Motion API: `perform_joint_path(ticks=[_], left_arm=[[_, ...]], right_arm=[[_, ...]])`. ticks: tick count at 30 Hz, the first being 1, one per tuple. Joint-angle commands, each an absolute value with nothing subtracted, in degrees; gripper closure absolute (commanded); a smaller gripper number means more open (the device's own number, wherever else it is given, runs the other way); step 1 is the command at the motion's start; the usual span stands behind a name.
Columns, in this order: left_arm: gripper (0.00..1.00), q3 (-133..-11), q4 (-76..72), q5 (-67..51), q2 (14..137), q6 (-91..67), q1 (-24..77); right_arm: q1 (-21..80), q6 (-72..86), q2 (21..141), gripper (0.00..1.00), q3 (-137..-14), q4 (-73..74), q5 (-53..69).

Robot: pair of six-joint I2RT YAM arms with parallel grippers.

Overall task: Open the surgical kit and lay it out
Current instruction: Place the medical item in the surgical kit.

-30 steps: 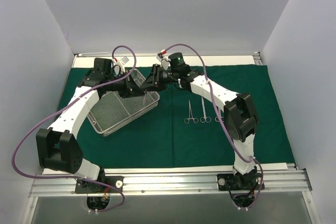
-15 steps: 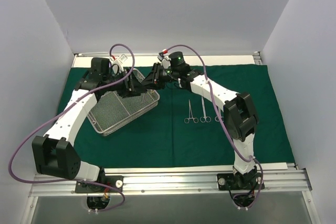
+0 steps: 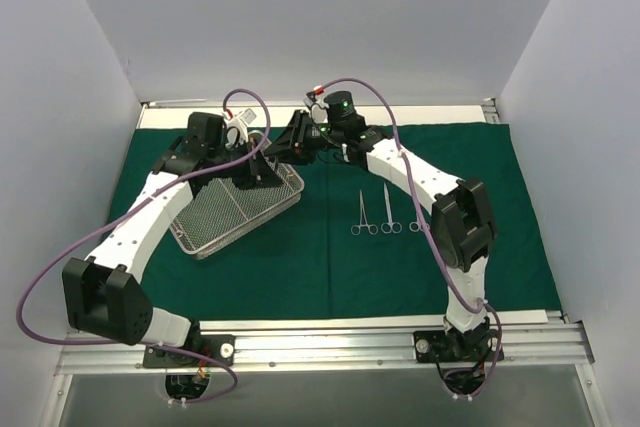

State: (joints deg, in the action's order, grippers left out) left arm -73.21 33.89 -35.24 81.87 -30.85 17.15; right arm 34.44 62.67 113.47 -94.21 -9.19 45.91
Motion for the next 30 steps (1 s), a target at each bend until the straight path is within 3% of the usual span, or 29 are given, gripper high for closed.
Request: perform_joint_path(ticks=[1,2,3,5,6,7,12,14,16,18,21,26,30], left_arm=[[0.98,-74.7,34.8,-36.5,78.7,-29.4,17.9],[0.98,-74.6,35.4,-36.8,78.1,-29.0,17.9],[0.98,-74.5,35.8,-37.1,76.7,-28.8,17.8],[0.98,-73.5,36.4,-38.7,75.0,-29.0,17.6],[0.98,-72.7,36.2,-40.0,73.2,-29.5,17.0],[0.98,-71.9,35.8,-41.9,72.3,-30.2,16.7],[0.98,-66.2,37.1,-49.9,66.5,-33.9,16.4],[0.98,-64.2,37.4,-51.7,64.3,-35.5,16.4],[0.98,-60.9,37.1,-53.3,60.8,-36.7,17.0],[0.98,-58.5,36.7,-53.5,58.1,-38.0,17.8],[0.98,-55.3,36.2,-55.8,56.0,-41.1,18.8],[0.98,-49.5,27.9,-61.2,51.5,-51.6,20.1],[0.98,-43.9,21.0,-63.6,48.5,-57.5,21.0]], right_arm=[[33.8,58.6,107.3,0.7,-98.1,-5.6,43.7],[33.4,56.1,106.1,0.63,-98.3,-3.7,42.4],[33.2,48.9,105.6,0.47,-99.7,0.0,41.7],[33.2,39.2,104.4,0.25,-102.6,8.0,38.3],[33.6,34.4,104.0,0.03,-103.8,14.6,34.1],[33.7,26.3,103.4,0.0,-104.9,16.8,31.8],[34.6,12.1,95.6,0.0,-100.4,20.8,26.1],[34.6,7.8,91.0,0.0,-96.4,20.0,30.7],[35.2,3.9,88.8,0.07,-95.3,21.7,33.5],[37.6,-5.8,85.9,0.23,-94.8,26.3,28.7],[46.4,-18.9,80.5,0.31,-90.2,28.4,16.4],[60.5,-35.3,74.4,0.3,-82.5,26.5,3.1],[64.2,-43.1,67.8,0.29,-73.1,15.3,-1.4]])
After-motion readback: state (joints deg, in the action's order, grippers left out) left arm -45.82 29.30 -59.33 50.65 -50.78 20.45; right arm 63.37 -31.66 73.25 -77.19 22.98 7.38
